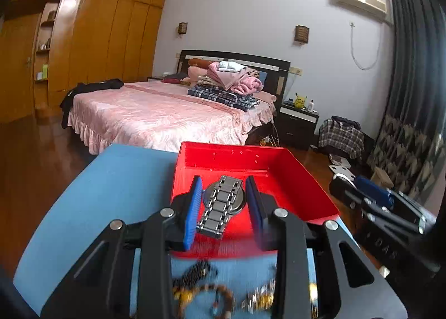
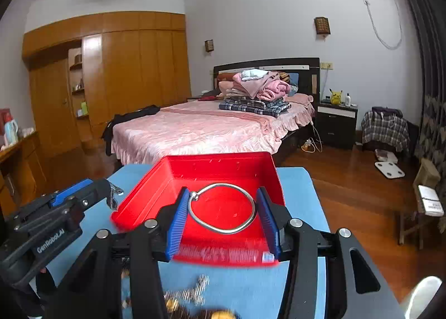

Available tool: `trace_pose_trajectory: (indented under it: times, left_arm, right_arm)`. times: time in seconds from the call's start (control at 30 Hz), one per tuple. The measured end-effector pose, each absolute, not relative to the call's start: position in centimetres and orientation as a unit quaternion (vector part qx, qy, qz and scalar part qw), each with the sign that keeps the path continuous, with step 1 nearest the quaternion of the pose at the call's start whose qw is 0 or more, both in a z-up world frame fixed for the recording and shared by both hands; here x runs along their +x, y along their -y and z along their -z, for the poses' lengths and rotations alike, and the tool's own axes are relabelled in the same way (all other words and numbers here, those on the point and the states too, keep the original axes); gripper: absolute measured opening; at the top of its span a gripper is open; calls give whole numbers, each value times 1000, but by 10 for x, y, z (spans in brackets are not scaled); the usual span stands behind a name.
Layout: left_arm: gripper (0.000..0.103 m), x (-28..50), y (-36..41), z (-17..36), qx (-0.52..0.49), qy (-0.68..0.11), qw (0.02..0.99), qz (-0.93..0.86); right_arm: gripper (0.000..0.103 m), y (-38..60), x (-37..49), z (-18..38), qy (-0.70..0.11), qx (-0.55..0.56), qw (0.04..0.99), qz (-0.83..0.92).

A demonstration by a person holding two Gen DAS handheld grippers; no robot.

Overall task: Organize jewelry
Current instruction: 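Carry watch and bangle into the red tin and open both tools, then move both tools back over the remaining jewelry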

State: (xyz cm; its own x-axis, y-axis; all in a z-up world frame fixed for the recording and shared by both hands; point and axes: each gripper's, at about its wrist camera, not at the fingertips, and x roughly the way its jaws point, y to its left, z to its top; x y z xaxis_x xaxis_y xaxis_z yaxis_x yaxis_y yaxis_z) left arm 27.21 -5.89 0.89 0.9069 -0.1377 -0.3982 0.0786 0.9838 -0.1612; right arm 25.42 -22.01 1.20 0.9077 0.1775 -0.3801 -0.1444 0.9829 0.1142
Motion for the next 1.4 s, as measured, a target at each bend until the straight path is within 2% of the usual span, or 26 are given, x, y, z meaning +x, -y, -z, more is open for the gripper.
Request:
trace_pose_trajectory:
  times: [0.23, 0.63, 0.67, 0.77, 1.23, 1.4]
  left_arm:
    - [30, 321, 63, 7, -72, -232, 969, 37]
    - [32, 345, 59, 21, -64, -254, 965, 31]
    - [32, 344, 59, 21, -64, -252, 965, 30]
    - [41, 341, 59, 14, -58, -238, 969, 28]
    - [49, 311, 54, -1, -48, -236, 970, 30]
    - [54, 268, 37, 3, -37, -247, 968, 26]
  right_arm:
    - [48, 221, 296, 8, -213, 46, 973, -79]
    - [49, 222, 313, 16, -214, 47, 972, -83]
    - [49, 222, 312, 15, -211, 45, 973, -81]
    - [54, 223, 311, 14, -208, 42, 974, -80]
    - [55, 224, 283, -2, -196, 53, 975, -85]
    - [55, 223, 243, 1, -206, 61, 973, -89]
